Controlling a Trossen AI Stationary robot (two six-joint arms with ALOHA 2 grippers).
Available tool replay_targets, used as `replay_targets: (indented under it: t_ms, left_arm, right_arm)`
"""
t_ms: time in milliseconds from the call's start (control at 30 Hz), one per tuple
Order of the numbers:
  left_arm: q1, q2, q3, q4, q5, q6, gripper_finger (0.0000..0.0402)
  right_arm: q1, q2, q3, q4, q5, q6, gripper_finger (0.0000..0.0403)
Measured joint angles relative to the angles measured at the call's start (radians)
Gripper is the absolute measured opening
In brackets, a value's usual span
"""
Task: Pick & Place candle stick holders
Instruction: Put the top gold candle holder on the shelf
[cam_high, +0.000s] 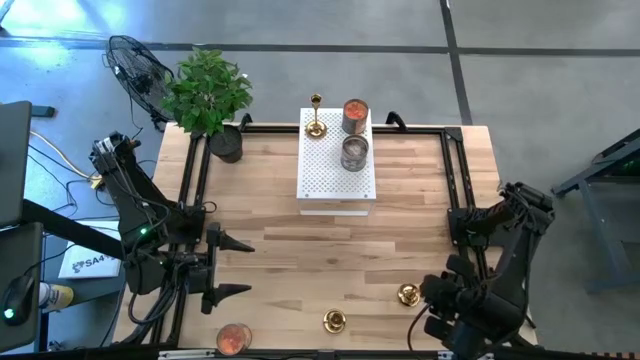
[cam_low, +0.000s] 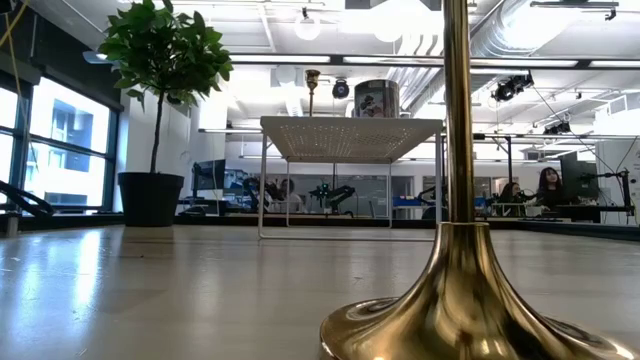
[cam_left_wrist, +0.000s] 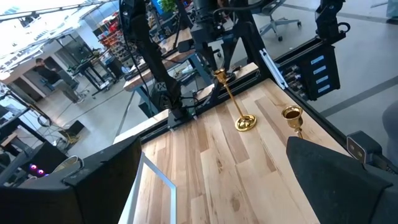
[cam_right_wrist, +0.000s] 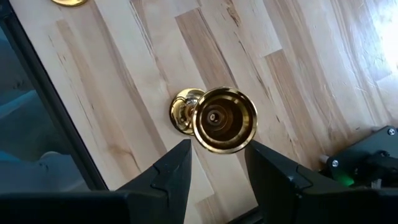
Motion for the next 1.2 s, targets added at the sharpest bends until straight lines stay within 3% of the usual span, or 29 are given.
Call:
replay_targets:
  t_ms: [1200]
  left_arm:
    - [0.0,0.0,0.0,-0.007,0.034,0.0,0.0397]
  right_arm:
    - [-0.004,0.0,0.0,0.003,0.112,-0.004,0.0145]
